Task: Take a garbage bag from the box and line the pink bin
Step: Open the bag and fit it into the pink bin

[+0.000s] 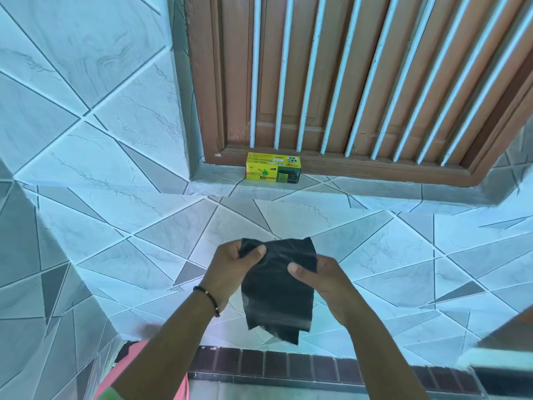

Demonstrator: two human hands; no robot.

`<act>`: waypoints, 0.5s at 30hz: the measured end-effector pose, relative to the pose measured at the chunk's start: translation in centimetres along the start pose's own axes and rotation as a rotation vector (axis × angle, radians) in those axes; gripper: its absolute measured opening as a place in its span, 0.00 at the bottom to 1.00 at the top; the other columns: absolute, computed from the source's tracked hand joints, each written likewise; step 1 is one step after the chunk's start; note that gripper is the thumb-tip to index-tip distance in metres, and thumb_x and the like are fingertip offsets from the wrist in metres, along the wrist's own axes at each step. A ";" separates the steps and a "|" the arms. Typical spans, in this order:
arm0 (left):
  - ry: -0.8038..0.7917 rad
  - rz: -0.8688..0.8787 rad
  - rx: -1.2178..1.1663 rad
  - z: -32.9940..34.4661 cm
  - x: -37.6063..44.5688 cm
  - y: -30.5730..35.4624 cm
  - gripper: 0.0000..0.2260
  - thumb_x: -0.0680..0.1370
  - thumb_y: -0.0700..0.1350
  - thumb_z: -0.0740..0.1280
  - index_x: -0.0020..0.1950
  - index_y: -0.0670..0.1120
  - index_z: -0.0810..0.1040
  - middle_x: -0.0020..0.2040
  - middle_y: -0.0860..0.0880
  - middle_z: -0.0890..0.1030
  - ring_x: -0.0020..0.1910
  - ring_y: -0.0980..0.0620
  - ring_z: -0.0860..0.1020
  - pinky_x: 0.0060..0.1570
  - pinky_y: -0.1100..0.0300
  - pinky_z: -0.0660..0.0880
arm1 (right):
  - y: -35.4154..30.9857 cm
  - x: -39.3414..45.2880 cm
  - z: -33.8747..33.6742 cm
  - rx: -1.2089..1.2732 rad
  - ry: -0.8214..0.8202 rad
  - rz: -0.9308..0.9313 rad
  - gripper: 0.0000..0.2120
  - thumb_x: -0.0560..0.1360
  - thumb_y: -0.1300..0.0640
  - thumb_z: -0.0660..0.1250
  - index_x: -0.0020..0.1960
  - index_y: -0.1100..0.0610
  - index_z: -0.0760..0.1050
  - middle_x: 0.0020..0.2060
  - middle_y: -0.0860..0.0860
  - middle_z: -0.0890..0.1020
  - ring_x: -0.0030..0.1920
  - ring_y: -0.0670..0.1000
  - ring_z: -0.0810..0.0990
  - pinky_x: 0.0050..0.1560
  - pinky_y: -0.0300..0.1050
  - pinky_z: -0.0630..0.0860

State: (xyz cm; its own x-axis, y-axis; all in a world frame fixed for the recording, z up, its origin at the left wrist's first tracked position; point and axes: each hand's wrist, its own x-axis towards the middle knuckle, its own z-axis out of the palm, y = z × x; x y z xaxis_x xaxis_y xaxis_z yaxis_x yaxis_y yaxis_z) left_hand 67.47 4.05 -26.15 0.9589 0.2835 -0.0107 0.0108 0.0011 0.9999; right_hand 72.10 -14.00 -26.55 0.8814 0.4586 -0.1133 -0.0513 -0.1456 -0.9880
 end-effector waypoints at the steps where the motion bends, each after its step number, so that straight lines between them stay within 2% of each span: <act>1: 0.015 -0.008 -0.042 0.0 0.3 0.0 0.04 0.74 0.45 0.67 0.43 0.46 0.81 0.40 0.47 0.84 0.44 0.46 0.82 0.47 0.53 0.80 | 0.3 -0.3 0.2 -0.030 -0.022 0.027 0.16 0.67 0.49 0.74 0.52 0.55 0.81 0.48 0.51 0.86 0.50 0.50 0.83 0.52 0.42 0.78; 2: 0.011 -0.018 -0.079 -0.1 0.4 0.1 0.06 0.74 0.47 0.68 0.45 0.46 0.81 0.44 0.45 0.84 0.49 0.43 0.81 0.52 0.49 0.79 | 0.5 -0.5 0.4 -0.041 -0.018 0.040 0.14 0.68 0.52 0.74 0.51 0.56 0.81 0.46 0.50 0.86 0.48 0.49 0.84 0.48 0.39 0.78; 4: -0.043 -0.061 -0.124 -0.4 0.1 0.0 0.14 0.70 0.53 0.69 0.49 0.46 0.82 0.50 0.43 0.84 0.53 0.42 0.81 0.56 0.46 0.77 | 0.6 -0.6 0.6 -0.025 0.042 0.027 0.09 0.70 0.56 0.72 0.50 0.57 0.81 0.44 0.50 0.86 0.45 0.48 0.84 0.43 0.35 0.77; 6: -0.120 -0.142 -0.131 -0.3 -0.5 -0.7 0.16 0.69 0.54 0.69 0.50 0.45 0.82 0.50 0.43 0.85 0.52 0.44 0.82 0.55 0.48 0.78 | 0.3 -0.5 0.6 0.061 0.101 0.016 0.09 0.71 0.58 0.71 0.50 0.58 0.81 0.45 0.52 0.86 0.45 0.51 0.85 0.44 0.39 0.79; 8: -0.136 -0.173 -0.055 0.2 -1.4 -1.3 0.11 0.74 0.51 0.67 0.46 0.45 0.82 0.45 0.47 0.86 0.47 0.48 0.83 0.49 0.53 0.80 | 0.0 -0.2 0.4 0.143 0.150 0.014 0.08 0.71 0.59 0.71 0.49 0.60 0.81 0.45 0.55 0.86 0.45 0.55 0.85 0.45 0.43 0.80; 10: -0.086 -0.121 0.040 0.8 -2.0 -1.6 0.09 0.76 0.48 0.65 0.40 0.47 0.82 0.36 0.53 0.85 0.39 0.53 0.81 0.39 0.62 0.79 | 0.0 -0.2 0.3 0.190 0.166 0.020 0.07 0.71 0.61 0.71 0.48 0.61 0.81 0.44 0.56 0.86 0.44 0.56 0.85 0.43 0.43 0.80; 12: 0.010 -0.060 0.113 1.1 -2.0 -1.4 0.11 0.77 0.47 0.64 0.36 0.48 0.80 0.32 0.53 0.82 0.35 0.53 0.78 0.35 0.66 0.75 | 0.2 -0.4 0.5 0.230 0.134 0.041 0.06 0.71 0.61 0.70 0.48 0.61 0.82 0.43 0.55 0.86 0.44 0.55 0.85 0.41 0.43 0.79; 13: 0.066 -0.053 0.120 1.2 -1.8 -1.3 0.12 0.77 0.46 0.64 0.35 0.48 0.78 0.32 0.52 0.80 0.35 0.51 0.76 0.37 0.66 0.75 | 0.4 -0.5 0.5 0.233 0.101 0.060 0.07 0.71 0.61 0.70 0.49 0.60 0.82 0.44 0.55 0.86 0.45 0.55 0.85 0.43 0.44 0.79; 15: 0.157 -0.084 0.014 1.1 -1.3 -1.2 0.11 0.77 0.47 0.63 0.36 0.48 0.79 0.36 0.48 0.80 0.39 0.48 0.77 0.44 0.58 0.76 | 0.9 -0.8 0.7 0.180 0.021 0.100 0.10 0.72 0.59 0.70 0.52 0.60 0.81 0.47 0.54 0.86 0.49 0.54 0.84 0.47 0.43 0.79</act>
State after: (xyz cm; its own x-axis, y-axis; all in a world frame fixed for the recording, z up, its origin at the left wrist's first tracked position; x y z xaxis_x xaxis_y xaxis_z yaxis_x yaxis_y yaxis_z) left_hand 66.51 2.60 -27.38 0.8982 0.4296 -0.0928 0.0940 0.0185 0.9954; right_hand 71.06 -13.88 -27.39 0.8773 0.4308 -0.2115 -0.2205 -0.0297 -0.9749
